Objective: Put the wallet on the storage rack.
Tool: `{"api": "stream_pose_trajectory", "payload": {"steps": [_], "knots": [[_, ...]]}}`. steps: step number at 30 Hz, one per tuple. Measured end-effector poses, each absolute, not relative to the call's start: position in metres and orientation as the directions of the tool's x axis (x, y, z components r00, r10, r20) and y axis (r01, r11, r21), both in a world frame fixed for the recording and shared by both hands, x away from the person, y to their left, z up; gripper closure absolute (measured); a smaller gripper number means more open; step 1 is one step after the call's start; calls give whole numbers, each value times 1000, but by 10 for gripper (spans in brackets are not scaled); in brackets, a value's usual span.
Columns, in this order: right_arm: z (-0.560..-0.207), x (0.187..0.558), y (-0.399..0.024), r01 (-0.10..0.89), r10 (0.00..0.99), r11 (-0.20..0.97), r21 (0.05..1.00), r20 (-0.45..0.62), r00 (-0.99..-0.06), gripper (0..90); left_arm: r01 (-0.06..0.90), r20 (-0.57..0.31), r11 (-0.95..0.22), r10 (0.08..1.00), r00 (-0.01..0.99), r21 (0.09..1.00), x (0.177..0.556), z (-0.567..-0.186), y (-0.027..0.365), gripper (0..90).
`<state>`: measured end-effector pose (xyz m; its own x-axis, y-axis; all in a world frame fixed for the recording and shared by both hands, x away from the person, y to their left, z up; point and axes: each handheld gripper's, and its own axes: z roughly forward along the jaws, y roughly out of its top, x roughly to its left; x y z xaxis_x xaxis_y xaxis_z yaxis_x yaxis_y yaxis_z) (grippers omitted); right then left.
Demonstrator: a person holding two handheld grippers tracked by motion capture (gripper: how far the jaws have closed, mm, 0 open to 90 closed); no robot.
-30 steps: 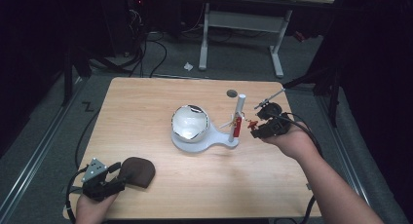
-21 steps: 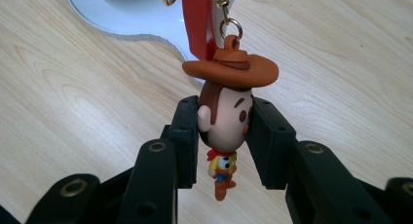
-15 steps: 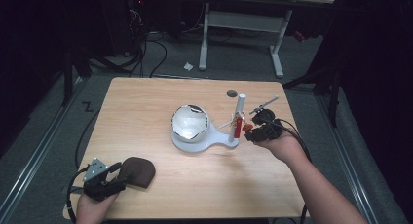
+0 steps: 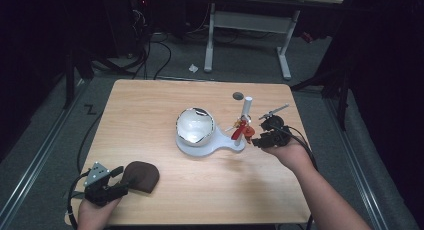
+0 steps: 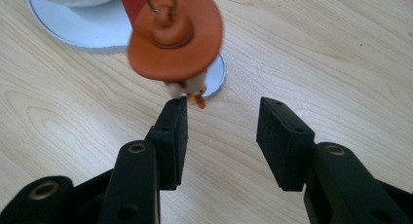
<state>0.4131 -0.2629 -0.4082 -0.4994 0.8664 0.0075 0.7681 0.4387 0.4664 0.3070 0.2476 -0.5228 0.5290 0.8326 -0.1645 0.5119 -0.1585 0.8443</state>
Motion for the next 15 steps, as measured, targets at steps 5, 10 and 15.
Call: {"api": "stream_pose_trajectory", "payload": {"steps": [5, 10, 15], "knots": [[-413, 407, -266, 766, 867, 447, 462, -14, -498, 546, 516, -165, -157, 836, 523, 842, 308, -524, 249, 355], [-419, 399, -266, 746, 864, 450, 491, -26, -503, 538, 519, -169, -149, 841, 514, 842, 309, -524, 250, 340], [-431, 389, -265, 730, 865, 453, 511, -53, -499, 523, 527, -177, -138, 845, 504, 838, 311, -525, 253, 323]]}}
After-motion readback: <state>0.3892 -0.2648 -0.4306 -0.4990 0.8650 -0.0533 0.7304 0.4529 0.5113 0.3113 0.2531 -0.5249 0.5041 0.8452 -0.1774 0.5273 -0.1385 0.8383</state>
